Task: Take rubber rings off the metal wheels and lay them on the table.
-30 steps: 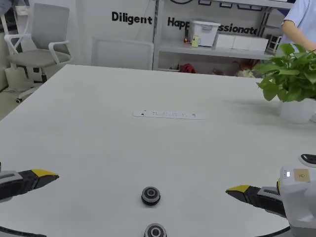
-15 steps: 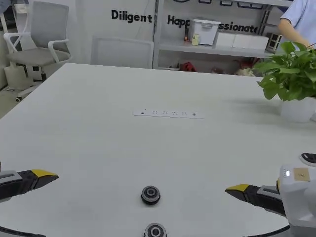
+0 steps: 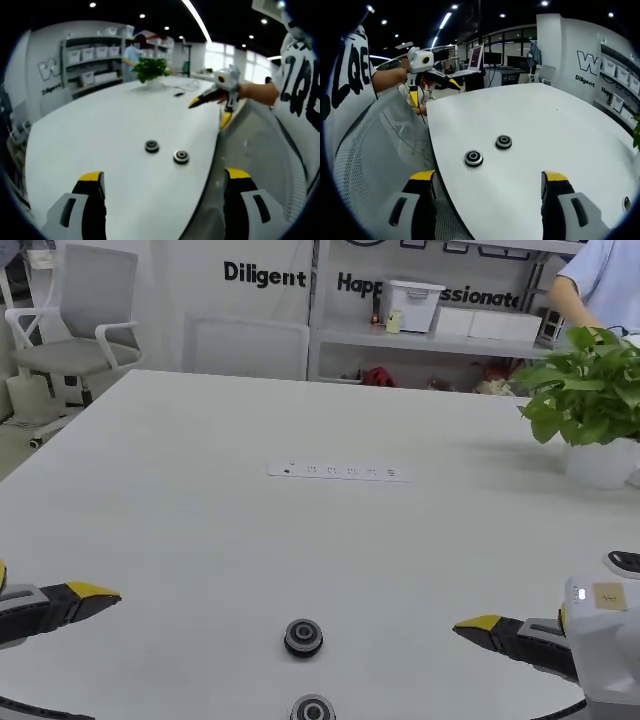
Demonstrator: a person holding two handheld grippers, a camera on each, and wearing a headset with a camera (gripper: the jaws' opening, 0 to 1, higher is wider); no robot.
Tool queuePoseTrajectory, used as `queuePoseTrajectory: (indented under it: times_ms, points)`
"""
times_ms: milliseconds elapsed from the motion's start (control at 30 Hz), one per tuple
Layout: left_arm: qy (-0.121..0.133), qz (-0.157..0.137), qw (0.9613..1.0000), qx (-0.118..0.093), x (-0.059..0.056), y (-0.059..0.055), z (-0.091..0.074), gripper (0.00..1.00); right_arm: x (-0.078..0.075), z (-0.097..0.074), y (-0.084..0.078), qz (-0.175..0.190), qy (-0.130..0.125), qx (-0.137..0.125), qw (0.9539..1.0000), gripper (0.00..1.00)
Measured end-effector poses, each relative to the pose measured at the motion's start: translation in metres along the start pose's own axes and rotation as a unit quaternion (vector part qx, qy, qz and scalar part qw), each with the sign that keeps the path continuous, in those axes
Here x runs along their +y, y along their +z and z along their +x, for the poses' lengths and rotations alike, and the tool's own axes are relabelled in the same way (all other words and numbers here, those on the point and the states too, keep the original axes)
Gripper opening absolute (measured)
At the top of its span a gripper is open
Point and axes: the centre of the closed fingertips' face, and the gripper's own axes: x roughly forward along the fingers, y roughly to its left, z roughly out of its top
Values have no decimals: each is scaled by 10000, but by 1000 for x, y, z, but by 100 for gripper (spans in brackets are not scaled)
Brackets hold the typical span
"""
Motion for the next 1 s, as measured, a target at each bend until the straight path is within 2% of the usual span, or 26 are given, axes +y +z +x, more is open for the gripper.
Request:
queuePoseTrajectory:
  times_ms: [1000]
  points:
    - [-111, 97, 9999, 32, -4, 11, 0, 100, 4, 7, 19, -149, 251, -119, 9995, 82]
